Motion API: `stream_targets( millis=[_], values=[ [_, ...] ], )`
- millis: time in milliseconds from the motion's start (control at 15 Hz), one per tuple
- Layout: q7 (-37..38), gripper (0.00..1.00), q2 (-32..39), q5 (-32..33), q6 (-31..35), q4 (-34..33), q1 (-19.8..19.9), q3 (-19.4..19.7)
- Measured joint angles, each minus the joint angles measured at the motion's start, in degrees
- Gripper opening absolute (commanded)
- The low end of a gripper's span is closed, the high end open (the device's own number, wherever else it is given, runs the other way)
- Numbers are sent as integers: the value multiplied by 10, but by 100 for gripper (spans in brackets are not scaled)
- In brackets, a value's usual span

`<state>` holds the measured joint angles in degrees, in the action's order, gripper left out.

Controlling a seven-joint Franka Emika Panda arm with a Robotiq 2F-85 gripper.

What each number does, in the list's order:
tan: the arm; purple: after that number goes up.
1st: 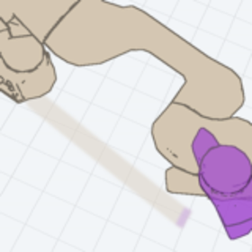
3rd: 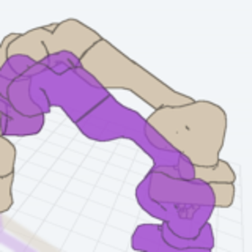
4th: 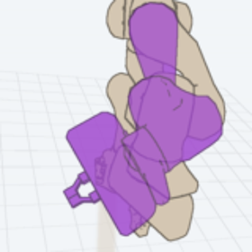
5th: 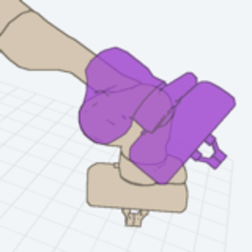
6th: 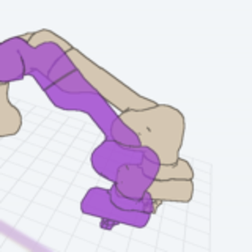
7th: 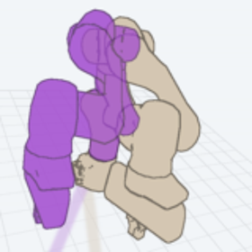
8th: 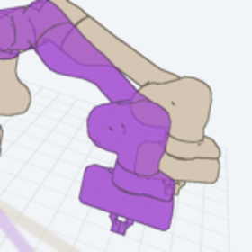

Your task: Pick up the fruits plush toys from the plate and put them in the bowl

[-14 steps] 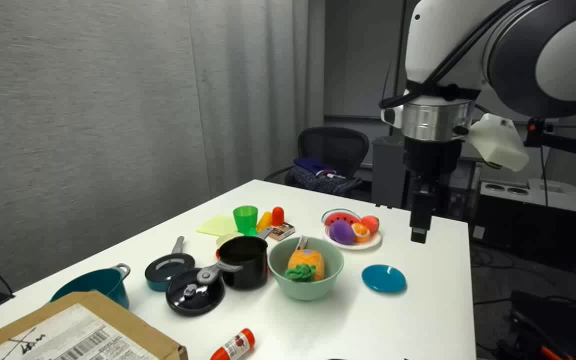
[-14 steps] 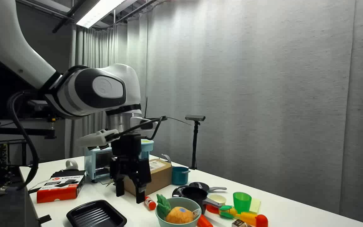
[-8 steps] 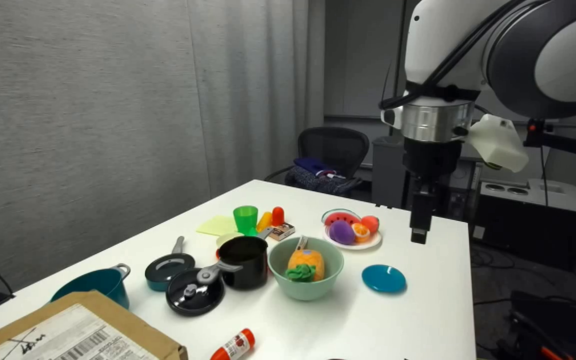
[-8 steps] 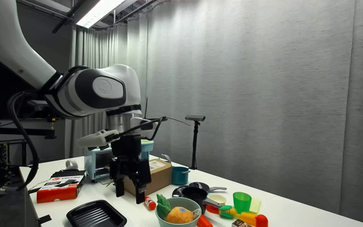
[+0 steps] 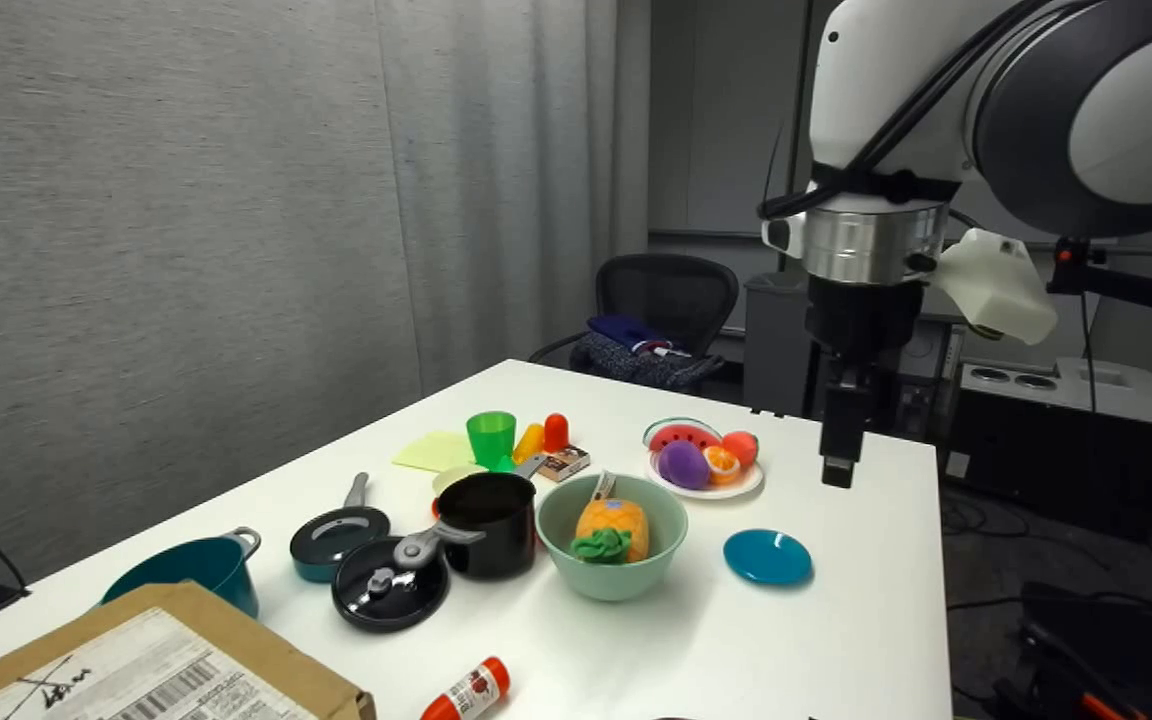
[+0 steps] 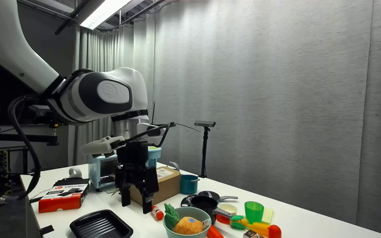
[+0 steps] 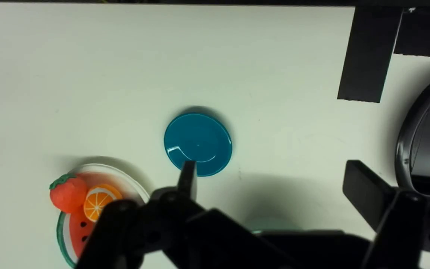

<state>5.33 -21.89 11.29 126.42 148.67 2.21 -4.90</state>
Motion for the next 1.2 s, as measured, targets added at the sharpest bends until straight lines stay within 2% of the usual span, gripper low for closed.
stream_targets(
  millis=[200,400,800,1000,1200],
  values=[
    [12,100,2,1,11,-3,2,7],
    [18,100,19,2,59,-23,15,26],
    [29,100,131,4,147,-111,56,72],
    [38,100,187,4,150,-158,61,82],
    [41,100,198,4,150,-169,61,81]
  ],
)
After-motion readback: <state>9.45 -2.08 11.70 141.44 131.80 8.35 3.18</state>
